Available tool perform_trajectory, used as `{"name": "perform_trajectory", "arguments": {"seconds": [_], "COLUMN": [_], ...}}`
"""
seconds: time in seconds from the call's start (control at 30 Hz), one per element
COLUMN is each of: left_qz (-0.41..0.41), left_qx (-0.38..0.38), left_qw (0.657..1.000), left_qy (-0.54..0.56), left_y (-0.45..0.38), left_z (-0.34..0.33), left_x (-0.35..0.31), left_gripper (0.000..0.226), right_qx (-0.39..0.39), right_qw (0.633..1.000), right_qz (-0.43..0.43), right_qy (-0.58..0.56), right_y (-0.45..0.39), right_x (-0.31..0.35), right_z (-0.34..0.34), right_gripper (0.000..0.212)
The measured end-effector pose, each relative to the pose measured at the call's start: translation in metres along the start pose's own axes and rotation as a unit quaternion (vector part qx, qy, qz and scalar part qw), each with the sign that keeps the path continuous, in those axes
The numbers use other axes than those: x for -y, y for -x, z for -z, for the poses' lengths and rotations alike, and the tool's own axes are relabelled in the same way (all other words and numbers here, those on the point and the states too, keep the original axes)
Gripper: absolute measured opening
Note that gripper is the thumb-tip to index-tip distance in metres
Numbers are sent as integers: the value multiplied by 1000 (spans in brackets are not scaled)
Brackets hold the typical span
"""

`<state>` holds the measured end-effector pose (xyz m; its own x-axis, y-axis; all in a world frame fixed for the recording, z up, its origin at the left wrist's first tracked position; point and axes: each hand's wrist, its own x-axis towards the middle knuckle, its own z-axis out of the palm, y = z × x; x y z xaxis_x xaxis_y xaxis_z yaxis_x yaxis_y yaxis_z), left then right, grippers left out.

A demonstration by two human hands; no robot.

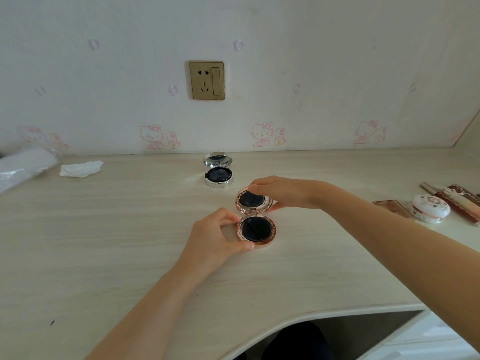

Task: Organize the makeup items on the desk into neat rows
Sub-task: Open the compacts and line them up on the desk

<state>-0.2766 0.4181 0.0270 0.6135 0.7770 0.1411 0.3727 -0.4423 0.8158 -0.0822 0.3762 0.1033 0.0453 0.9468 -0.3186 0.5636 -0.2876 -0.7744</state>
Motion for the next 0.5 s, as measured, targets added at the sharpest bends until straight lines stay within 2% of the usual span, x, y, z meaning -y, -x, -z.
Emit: {"name": "perform_trajectory", "arguments": {"seconds": [0.2, 0.4, 0.5], "left_qz": [-10, -14, -12], "left_qx": [-2, -4, -6], "left_qw": [1000, 1000, 1000], "left_qy": [-7, -10, -20], "left_y": [2, 3, 2], "left_z": [1, 2, 1], "left_x": [-4, -7, -7], "left_gripper": [44, 45, 48], "right_qx": [-31, -185, -191], "right_qw": [999, 979, 976], "right_qz": [7, 47, 81], "right_qy": [33, 69, 66], "right_y": [4, 22, 38], "right_x": [-1, -27, -42], "right_z": [-3, -14, -28], "right_gripper": [37, 38, 37]}}
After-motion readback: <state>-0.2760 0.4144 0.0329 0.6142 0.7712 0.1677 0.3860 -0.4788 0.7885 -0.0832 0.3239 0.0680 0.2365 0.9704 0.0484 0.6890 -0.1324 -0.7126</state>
